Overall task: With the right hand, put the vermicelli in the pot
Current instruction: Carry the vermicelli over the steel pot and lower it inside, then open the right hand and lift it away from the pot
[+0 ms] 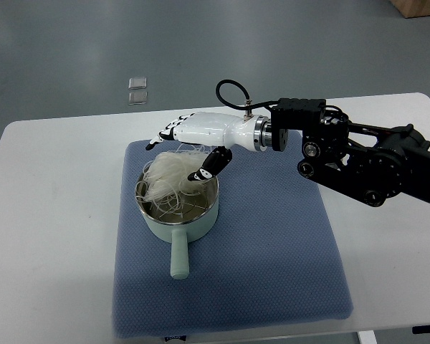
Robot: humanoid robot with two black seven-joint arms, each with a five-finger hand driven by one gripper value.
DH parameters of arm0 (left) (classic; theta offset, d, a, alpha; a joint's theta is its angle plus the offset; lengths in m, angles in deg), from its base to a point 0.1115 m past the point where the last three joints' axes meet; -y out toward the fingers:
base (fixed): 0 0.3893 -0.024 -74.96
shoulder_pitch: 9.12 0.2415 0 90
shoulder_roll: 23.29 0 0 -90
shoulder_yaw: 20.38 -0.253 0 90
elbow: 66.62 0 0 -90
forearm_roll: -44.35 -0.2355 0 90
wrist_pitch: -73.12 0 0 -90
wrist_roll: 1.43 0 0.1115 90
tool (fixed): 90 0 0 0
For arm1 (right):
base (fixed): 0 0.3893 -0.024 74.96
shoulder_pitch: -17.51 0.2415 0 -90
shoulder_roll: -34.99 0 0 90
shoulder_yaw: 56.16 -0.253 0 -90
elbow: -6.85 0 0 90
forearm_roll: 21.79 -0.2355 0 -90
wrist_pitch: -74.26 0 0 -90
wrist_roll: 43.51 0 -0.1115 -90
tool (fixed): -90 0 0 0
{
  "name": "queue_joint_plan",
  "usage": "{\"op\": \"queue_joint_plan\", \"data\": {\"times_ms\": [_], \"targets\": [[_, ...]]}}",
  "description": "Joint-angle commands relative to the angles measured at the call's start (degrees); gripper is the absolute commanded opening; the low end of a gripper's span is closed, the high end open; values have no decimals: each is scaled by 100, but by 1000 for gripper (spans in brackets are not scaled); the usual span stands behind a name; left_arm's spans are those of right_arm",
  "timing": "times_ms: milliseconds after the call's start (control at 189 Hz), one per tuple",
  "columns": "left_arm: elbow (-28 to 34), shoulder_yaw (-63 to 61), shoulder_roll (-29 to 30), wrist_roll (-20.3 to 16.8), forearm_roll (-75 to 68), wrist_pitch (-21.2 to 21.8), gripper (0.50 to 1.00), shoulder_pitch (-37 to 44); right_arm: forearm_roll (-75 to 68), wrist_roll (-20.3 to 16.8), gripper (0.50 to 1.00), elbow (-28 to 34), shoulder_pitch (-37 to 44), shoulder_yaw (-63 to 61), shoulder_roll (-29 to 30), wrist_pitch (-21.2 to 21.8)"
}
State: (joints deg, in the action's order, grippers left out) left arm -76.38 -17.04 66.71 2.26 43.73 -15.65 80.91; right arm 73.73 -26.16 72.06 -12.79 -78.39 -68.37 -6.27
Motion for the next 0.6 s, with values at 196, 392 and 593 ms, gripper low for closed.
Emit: {"op": "queue_joint_plan", "data": {"times_ms": [196,392,593], "targets": [[0,0,0,0,0,0,1000,-3,-491,5,917,80,-29,-185,-113,-217],[0,0,0,0,0,0,1000,6,-1940,-144,915,-25,-380,-1178,-219,-331],[0,0,0,0,0,0,1000,-3,-3470,-891,915,-579,-1163,-2417,-210,-357]]}}
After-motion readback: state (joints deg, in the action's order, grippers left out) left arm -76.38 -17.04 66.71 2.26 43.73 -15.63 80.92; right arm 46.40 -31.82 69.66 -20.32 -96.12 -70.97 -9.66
